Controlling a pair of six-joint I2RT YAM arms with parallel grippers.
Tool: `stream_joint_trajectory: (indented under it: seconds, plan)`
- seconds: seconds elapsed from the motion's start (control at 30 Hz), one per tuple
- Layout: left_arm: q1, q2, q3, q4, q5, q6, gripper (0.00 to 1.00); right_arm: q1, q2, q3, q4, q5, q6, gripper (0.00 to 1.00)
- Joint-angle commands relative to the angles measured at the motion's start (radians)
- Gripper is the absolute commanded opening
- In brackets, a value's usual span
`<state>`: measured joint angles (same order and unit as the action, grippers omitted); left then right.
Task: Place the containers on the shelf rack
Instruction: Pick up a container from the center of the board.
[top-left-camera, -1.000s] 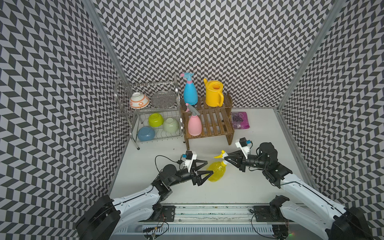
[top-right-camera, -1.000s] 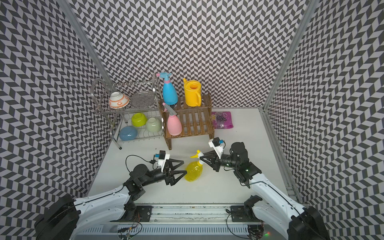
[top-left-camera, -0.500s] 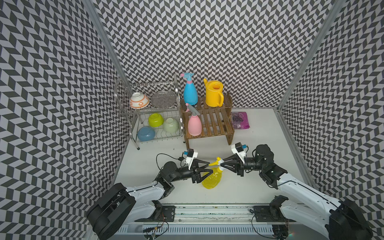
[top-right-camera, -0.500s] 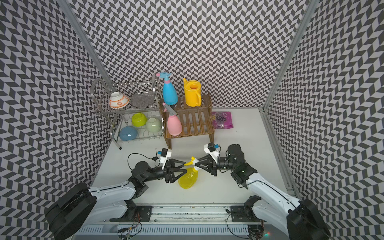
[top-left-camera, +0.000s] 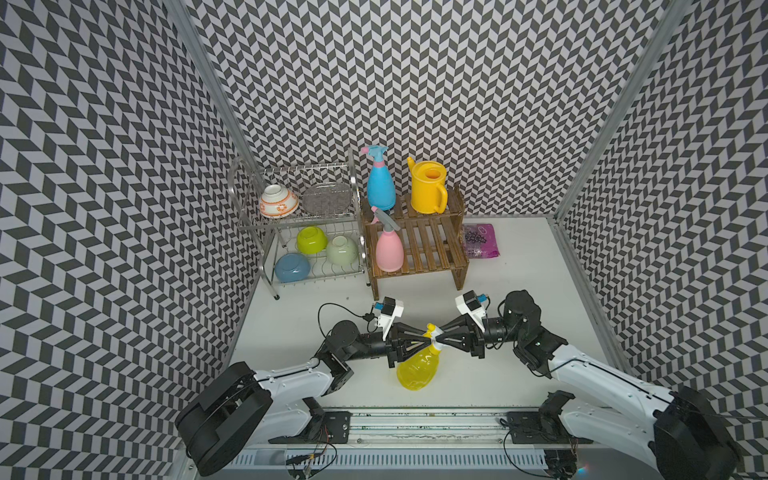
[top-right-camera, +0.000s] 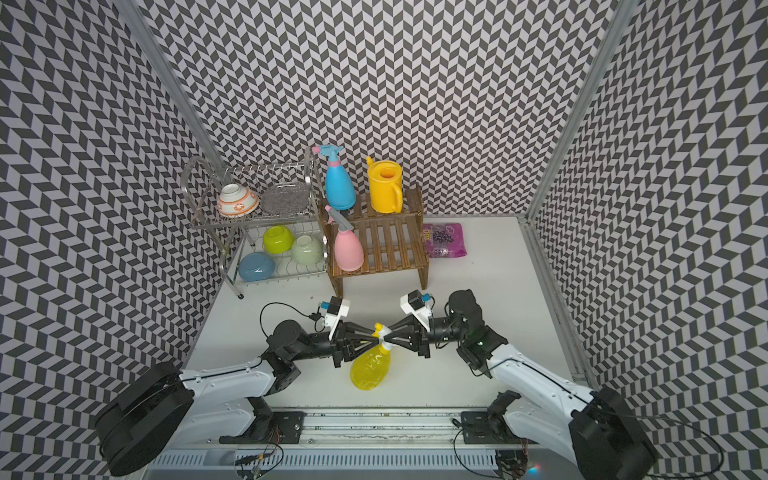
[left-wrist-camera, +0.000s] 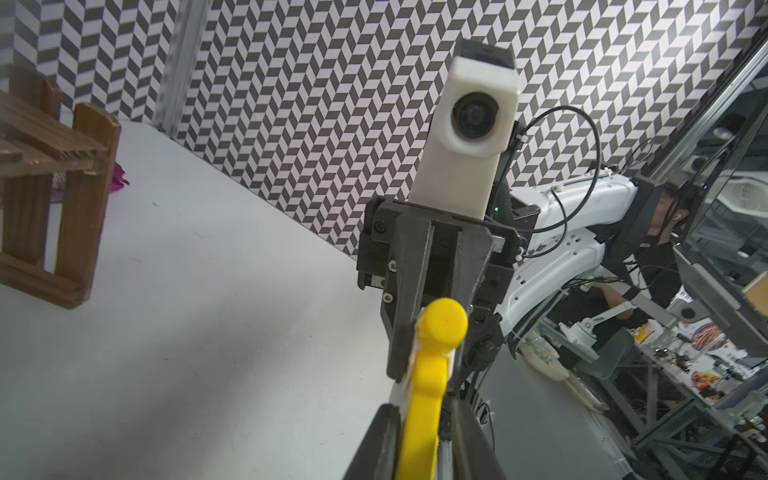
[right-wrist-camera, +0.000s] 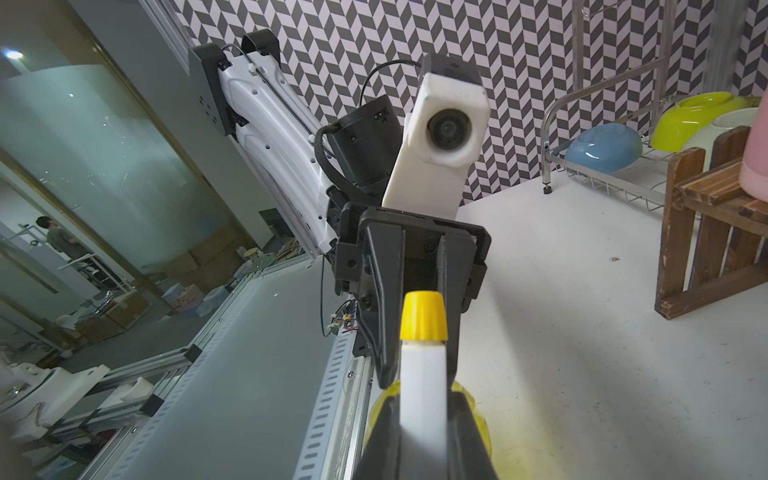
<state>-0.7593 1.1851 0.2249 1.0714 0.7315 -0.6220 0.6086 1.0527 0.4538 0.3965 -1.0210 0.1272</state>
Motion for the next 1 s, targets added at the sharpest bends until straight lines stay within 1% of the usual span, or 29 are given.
stream_joint_trajectory:
  seconds: [0.0, 0.13, 0.27, 0.33, 0.43, 0.5, 0.57, 0.67, 0.7, 0.77, 0.97]
  plan:
    - [-0.011, -0.019, 0.023, 0.007, 0.021, 0.022, 0.18, 0.006, -0.008, 0.008, 0.045, -0.001, 0.0, 0.14]
    - [-0.013, -0.036, 0.017, 0.001, 0.014, 0.03, 0.09, 0.006, -0.024, 0.003, 0.046, 0.002, -0.001, 0.18]
    - [-0.012, -0.048, 0.013, -0.001, 0.009, 0.037, 0.0, 0.005, -0.034, -0.003, 0.058, 0.002, 0.007, 0.26]
    - [-0.014, -0.056, 0.01, 0.0, 0.008, 0.04, 0.0, 0.005, -0.038, -0.006, 0.067, 0.006, 0.014, 0.31]
    - [-0.017, -0.08, 0.0, 0.005, -0.004, 0.049, 0.0, 0.007, -0.042, -0.014, 0.088, 0.013, 0.038, 0.41]
    - [-0.022, -0.101, -0.009, 0.004, -0.026, 0.061, 0.0, 0.005, -0.048, -0.028, 0.126, 0.019, 0.072, 0.49]
    - [-0.027, -0.131, -0.02, 0.004, -0.052, 0.074, 0.0, 0.007, -0.051, -0.055, 0.21, 0.023, 0.141, 0.61]
    - [-0.041, -0.173, -0.034, 0.005, -0.093, 0.092, 0.0, 0.009, -0.044, -0.097, 0.369, 0.026, 0.261, 0.72]
    - [-0.046, -0.185, -0.041, 0.005, -0.109, 0.099, 0.0, 0.013, -0.04, -0.108, 0.428, 0.027, 0.292, 0.73]
    - [-0.051, -0.215, -0.051, 0.005, -0.136, 0.104, 0.0, 0.032, -0.027, -0.115, 0.485, 0.031, 0.321, 0.75]
    - [-0.06, -0.262, -0.076, 0.036, -0.191, 0.102, 0.0, 0.134, 0.004, -0.109, 0.532, 0.103, 0.303, 0.76]
